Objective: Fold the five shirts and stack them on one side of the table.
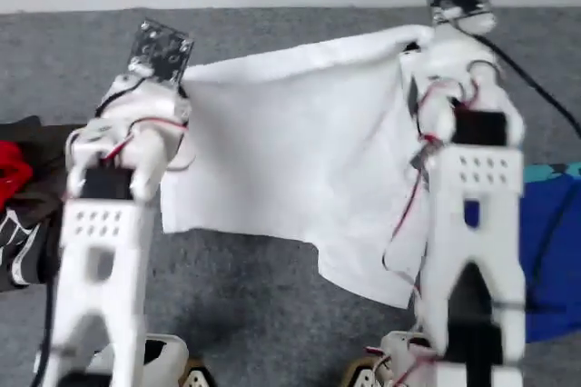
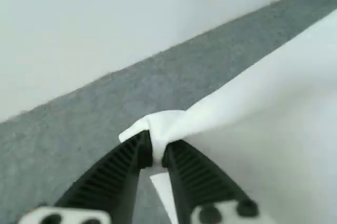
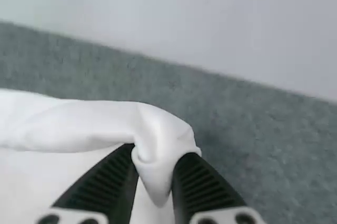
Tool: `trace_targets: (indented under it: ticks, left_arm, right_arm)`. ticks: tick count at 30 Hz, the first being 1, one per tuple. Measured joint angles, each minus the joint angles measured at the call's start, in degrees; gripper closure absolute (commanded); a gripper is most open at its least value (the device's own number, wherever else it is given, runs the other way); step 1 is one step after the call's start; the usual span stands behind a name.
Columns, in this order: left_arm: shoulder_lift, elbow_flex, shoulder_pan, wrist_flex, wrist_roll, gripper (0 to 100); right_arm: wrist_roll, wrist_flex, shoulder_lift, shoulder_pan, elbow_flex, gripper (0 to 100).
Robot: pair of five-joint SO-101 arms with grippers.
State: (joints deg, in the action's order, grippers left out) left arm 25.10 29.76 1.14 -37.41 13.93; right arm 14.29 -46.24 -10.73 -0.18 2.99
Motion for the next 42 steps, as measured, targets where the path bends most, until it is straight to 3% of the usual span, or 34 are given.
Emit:
trace_targets:
  ticks: [4,11,20,26,29,33,38,42]
  left_arm:
    - [-14.6,-1.2,0.0,12.7,0.2,99]
    - [-35.3,-8.3,0.0,14.8,0.4,99]
    - [-33.2,-13.1,3.7,-2.5,0.8,99]
    - [-27.3,-14.9,4.1,-18.5,8.5,99]
    - [-26.3,-14.9,4.1,-24.2,11.2,99]
    - [-26.2,-14.9,4.1,-25.7,11.8,99]
    - [-25.2,-14.9,1.8,-25.7,11.8,99]
    - [-22.4,-15.4,1.5,-27.1,11.8,99]
  right_arm:
    - [0.0,1.0,10.5,-0.4,-6.1,98.9]
    - [0.0,-4.0,24.8,-0.4,-20.5,98.9]
    - [0.0,-34.0,25.4,-1.0,-33.0,98.8]
    - [2.1,-52.8,23.5,-1.0,-33.9,98.8]
    - [2.5,-54.0,20.3,-1.0,-32.4,98.8]
    - [2.6,-52.7,16.4,-0.9,-31.7,98.8]
    - [2.6,-39.8,9.9,-0.4,-31.7,98.8]
    - [2.6,-36.6,1.5,-1.8,-31.3,98.8]
